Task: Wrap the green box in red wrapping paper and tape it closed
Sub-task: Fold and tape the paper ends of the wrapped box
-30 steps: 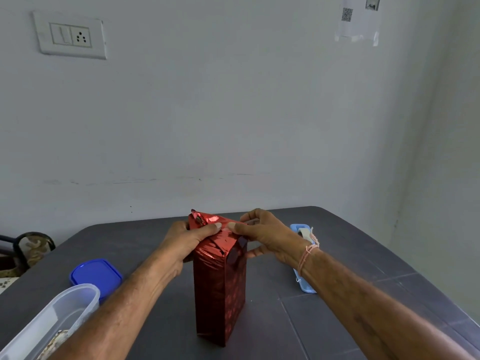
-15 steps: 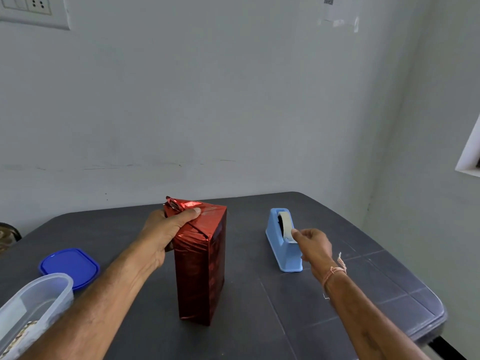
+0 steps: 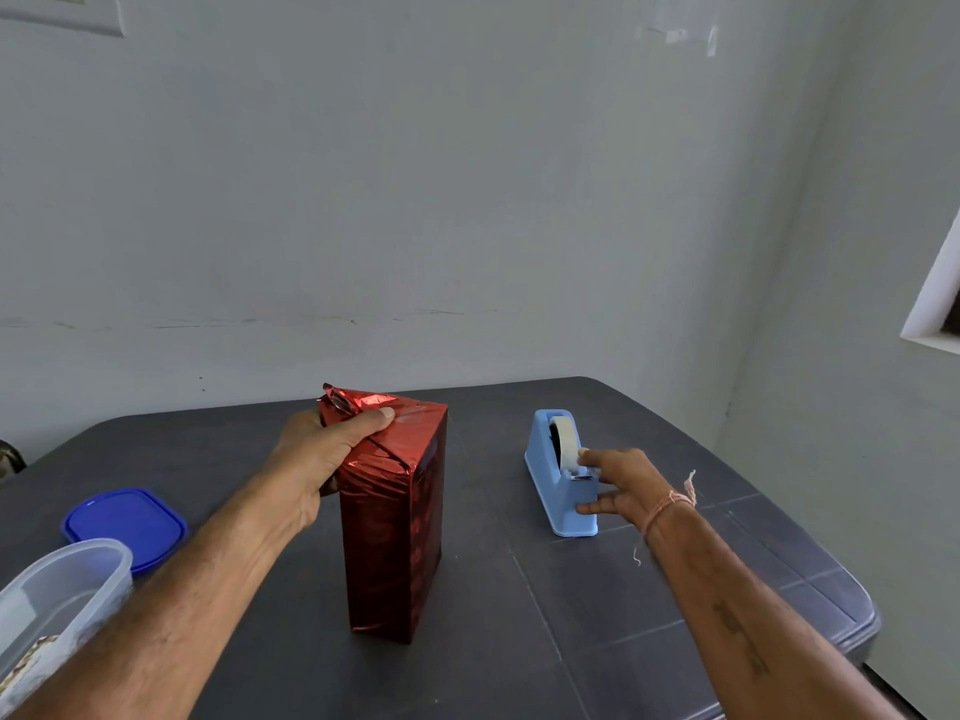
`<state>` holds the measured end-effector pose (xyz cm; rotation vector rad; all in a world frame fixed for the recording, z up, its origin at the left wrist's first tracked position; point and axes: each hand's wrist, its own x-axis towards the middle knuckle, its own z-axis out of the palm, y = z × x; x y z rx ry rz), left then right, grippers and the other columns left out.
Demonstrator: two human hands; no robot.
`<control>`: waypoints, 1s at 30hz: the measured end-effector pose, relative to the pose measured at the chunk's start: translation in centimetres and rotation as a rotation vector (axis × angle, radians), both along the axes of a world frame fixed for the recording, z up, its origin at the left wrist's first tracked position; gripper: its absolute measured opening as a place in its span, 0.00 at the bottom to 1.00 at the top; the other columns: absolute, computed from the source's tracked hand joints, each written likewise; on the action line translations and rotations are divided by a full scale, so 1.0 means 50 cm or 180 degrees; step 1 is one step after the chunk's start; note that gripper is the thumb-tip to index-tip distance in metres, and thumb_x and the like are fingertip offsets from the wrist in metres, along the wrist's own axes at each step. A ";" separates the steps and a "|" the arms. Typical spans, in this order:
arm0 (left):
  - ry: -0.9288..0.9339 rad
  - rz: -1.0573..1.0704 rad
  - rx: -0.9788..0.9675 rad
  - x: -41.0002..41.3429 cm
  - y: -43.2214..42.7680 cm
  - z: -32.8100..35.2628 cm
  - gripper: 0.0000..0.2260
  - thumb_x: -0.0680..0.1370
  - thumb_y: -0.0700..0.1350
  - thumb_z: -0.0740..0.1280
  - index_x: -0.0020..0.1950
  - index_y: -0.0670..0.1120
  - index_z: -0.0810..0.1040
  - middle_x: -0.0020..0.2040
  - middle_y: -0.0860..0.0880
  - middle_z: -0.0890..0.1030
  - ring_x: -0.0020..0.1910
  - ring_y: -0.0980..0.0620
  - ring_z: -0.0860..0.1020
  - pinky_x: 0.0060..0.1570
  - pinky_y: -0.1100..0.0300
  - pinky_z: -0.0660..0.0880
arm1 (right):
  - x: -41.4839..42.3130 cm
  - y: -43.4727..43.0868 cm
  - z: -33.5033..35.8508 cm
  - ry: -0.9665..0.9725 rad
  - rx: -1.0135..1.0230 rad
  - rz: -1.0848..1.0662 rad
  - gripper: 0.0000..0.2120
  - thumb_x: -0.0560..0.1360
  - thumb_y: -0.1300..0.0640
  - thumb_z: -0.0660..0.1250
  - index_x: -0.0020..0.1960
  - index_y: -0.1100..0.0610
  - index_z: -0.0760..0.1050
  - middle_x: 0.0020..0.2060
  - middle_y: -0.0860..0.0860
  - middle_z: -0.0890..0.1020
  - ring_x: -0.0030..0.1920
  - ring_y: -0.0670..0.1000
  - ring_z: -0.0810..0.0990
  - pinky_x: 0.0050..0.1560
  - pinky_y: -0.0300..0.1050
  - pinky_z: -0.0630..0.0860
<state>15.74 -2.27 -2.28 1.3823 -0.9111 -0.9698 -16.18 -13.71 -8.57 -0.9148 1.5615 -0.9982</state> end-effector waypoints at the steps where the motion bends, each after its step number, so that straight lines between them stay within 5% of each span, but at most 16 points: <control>1: 0.0003 0.0001 0.0006 0.000 0.001 0.000 0.13 0.71 0.49 0.80 0.48 0.44 0.82 0.41 0.44 0.86 0.38 0.47 0.82 0.43 0.56 0.77 | 0.001 0.003 -0.001 -0.0040 -0.0021 -0.0015 0.14 0.77 0.63 0.72 0.60 0.67 0.76 0.57 0.60 0.74 0.49 0.63 0.81 0.26 0.58 0.82; 6: -0.0011 -0.0007 0.0020 -0.001 0.003 0.002 0.13 0.71 0.49 0.80 0.48 0.44 0.82 0.41 0.44 0.85 0.37 0.48 0.82 0.40 0.57 0.76 | 0.006 0.020 -0.026 -0.0269 -0.0223 -0.0172 0.15 0.77 0.60 0.73 0.59 0.68 0.75 0.54 0.61 0.78 0.54 0.65 0.82 0.30 0.58 0.84; 13: -0.0012 -0.0018 0.0033 -0.001 0.003 0.002 0.13 0.71 0.49 0.80 0.49 0.44 0.83 0.42 0.44 0.86 0.37 0.48 0.82 0.39 0.58 0.75 | 0.004 0.032 -0.050 -0.0436 -0.0311 -0.0331 0.15 0.78 0.59 0.73 0.59 0.67 0.75 0.49 0.57 0.76 0.51 0.60 0.81 0.50 0.64 0.83; 18: -0.0035 0.0001 0.0044 0.002 -0.001 -0.002 0.13 0.71 0.49 0.80 0.48 0.44 0.84 0.42 0.44 0.86 0.38 0.48 0.83 0.42 0.57 0.77 | 0.006 0.043 -0.064 -0.0458 -0.0511 -0.0390 0.08 0.78 0.61 0.72 0.49 0.65 0.76 0.48 0.57 0.78 0.48 0.57 0.82 0.42 0.57 0.85; 22: -0.0036 -0.0014 0.0053 0.001 0.000 -0.001 0.13 0.71 0.50 0.80 0.48 0.45 0.83 0.41 0.45 0.86 0.37 0.49 0.82 0.38 0.59 0.75 | 0.004 0.048 -0.080 -0.0658 -0.0608 -0.0446 0.11 0.78 0.62 0.71 0.54 0.69 0.76 0.47 0.58 0.77 0.47 0.57 0.83 0.35 0.51 0.85; 30: -0.0019 0.0003 0.0083 0.001 0.001 0.000 0.14 0.70 0.50 0.80 0.49 0.45 0.83 0.43 0.44 0.86 0.40 0.47 0.83 0.41 0.57 0.76 | -0.001 0.047 -0.123 -0.0841 -0.0726 -0.0406 0.14 0.79 0.58 0.71 0.55 0.70 0.77 0.52 0.59 0.79 0.56 0.60 0.82 0.44 0.53 0.85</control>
